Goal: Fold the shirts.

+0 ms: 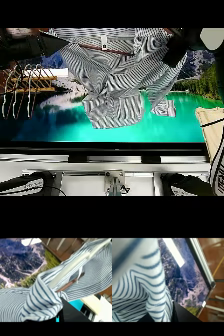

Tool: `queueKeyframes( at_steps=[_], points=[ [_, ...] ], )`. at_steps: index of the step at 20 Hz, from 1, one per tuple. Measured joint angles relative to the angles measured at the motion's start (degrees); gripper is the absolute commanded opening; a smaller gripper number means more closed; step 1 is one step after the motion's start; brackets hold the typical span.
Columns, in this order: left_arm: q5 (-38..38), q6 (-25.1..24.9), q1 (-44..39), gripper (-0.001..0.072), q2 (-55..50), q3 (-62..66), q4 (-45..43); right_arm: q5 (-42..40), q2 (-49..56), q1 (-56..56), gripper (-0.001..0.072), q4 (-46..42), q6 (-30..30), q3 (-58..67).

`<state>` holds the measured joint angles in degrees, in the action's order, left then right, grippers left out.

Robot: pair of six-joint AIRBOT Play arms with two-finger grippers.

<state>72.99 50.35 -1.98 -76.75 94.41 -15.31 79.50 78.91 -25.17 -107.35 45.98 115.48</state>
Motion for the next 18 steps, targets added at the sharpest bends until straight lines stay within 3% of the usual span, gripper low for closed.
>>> queueKeyframes(
  at_steps=[7, 13, 18],
  points=[
    [10.93, 0.24, 9.31, 0.0052, 1.18, 0.04, -0.44, 2.51, -0.11, 0.57, 0.0082, 3.87, -3.69, -0.02],
    [10.1, 1.57, 16.59, 0.0052, 1.27, 0.04, 2.1, 3.61, 0.2, 0.96, 0.0082, 4.66, -7.19, -0.28],
    [9.88, 2.38, 13.86, 0.0052, 1.27, 0.04, 7.34, 3.96, 1.7, 1.03, 0.0082, 6.08, -6.69, -1.16]
  ],
)
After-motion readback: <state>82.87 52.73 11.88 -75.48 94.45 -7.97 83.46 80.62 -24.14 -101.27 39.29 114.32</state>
